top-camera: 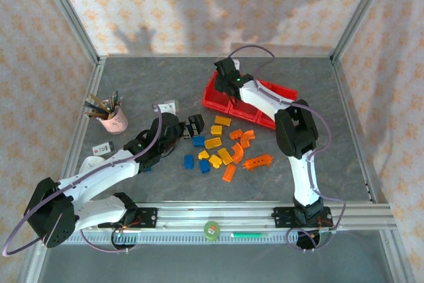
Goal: Sort the legos into containers by color
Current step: Place the lego in the container, then pick up the lego from the bottom-center of the table.
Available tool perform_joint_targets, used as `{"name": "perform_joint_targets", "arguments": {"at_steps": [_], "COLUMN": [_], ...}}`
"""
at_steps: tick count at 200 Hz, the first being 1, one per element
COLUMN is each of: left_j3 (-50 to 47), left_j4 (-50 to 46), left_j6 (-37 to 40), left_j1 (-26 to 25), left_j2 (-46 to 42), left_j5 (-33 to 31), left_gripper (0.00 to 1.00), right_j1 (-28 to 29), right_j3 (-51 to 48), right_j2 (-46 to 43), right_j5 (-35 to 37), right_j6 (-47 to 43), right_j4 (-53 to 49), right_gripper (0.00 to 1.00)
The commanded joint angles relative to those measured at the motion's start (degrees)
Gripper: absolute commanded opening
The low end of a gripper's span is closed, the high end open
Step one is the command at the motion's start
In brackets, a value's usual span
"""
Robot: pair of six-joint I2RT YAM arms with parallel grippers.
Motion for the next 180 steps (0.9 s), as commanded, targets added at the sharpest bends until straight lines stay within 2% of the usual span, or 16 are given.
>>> {"name": "perform_joint_targets", "arguments": {"at_steps": [1, 29, 67, 120, 180], "left_j3": [2.1, 2.3, 2.0, 1.7, -0.3], "left_j4": [0.0, -0.6, -1.9, -4.2, -3.3], "left_j6": [1.4, 1.3, 1.1, 1.3, -1.0], "left_j1": [0.4, 0.4, -0.2, -5.9, -11.8], "left_j2": [0.5, 0.5, 0.0, -0.5, -1.8], "left_j5": [1.0, 2.8, 6.8, 6.2, 4.9], "left_gripper": [0.99, 0.99, 0.99, 0.99, 0.99], "right_j1": [0.3, 0.4, 0.8, 1.6, 10.0], "right_j3": [1.5, -4.5, -20.2, -39.0, -53.7], "right_j2": [-2.9, -9.3, -22.3, -38.5, -49.8], "right_j5": [1.2, 0.6, -0.3, 0.7, 6.5], "right_j6": [-1.5, -0.2, 3.1, 10.4, 23.5], "right_j4": [-2.1, -2.7, -1.7, -5.8, -13.1], "right_gripper": [0.56, 0.61, 0.7, 0.77, 0.82]}}
